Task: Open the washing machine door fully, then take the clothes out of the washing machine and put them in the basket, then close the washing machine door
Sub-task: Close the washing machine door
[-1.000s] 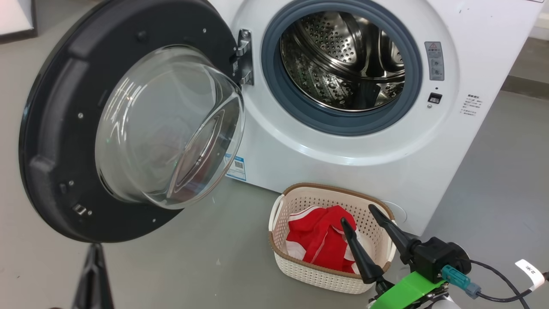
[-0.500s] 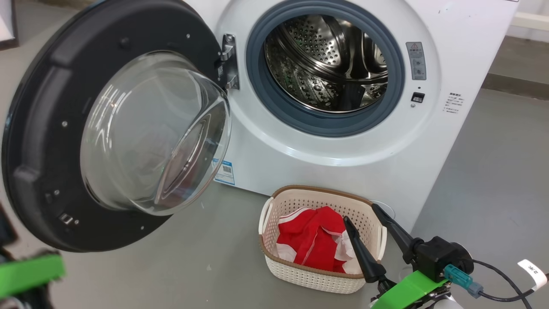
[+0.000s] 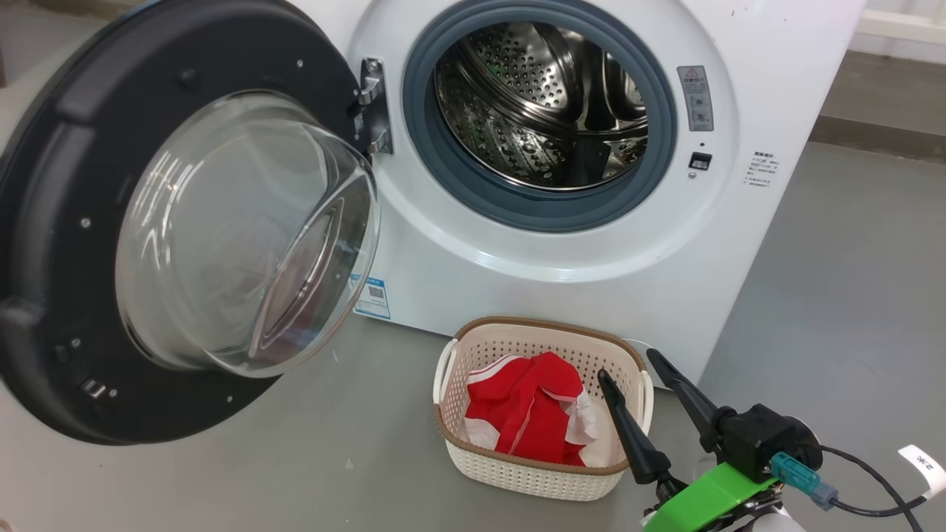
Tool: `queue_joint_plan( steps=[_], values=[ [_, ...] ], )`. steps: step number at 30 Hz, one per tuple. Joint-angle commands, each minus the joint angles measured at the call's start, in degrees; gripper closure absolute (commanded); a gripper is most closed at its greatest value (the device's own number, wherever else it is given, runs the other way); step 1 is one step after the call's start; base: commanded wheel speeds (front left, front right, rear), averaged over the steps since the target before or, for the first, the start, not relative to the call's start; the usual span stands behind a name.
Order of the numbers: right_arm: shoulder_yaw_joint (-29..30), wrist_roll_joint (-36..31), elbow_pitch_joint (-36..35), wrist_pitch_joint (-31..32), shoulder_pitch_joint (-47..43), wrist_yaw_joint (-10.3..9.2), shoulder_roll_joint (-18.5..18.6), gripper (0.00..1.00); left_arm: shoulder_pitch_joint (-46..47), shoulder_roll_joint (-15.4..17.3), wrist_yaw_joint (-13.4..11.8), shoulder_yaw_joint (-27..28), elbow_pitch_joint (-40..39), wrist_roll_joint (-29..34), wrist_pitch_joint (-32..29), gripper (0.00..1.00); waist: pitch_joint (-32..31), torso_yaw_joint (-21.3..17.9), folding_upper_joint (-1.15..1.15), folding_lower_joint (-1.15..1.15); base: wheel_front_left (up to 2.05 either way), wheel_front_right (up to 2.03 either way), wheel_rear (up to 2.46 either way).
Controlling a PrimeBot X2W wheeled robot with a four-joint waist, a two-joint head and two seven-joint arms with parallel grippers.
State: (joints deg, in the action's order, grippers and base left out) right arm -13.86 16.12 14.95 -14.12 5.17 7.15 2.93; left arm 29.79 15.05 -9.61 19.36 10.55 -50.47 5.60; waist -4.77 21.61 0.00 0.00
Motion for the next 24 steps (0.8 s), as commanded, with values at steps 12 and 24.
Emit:
queue_joint_plan(
  steps=[12, 24],
  values=[
    [-1.5, 0.3, -1.1, -0.4, 1.5, 0.34, -0.1, 0.0, 16.7, 10.1, -2.5, 4.4, 29.0, -9.6, -15.9, 1.0, 0.0, -2.1, 0.0, 0.0, 0.0, 0.0, 0.0],
    [-2.5, -0.3, -1.1, 0.1, 2.3, 0.34, -0.1, 0.0, 19.9, 13.5, 1.2, 4.2, 43.0, -12.2, -23.0, 1.0, 0.5, -5.2, 0.0, 0.0, 0.0, 0.0, 0.0]
  ],
)
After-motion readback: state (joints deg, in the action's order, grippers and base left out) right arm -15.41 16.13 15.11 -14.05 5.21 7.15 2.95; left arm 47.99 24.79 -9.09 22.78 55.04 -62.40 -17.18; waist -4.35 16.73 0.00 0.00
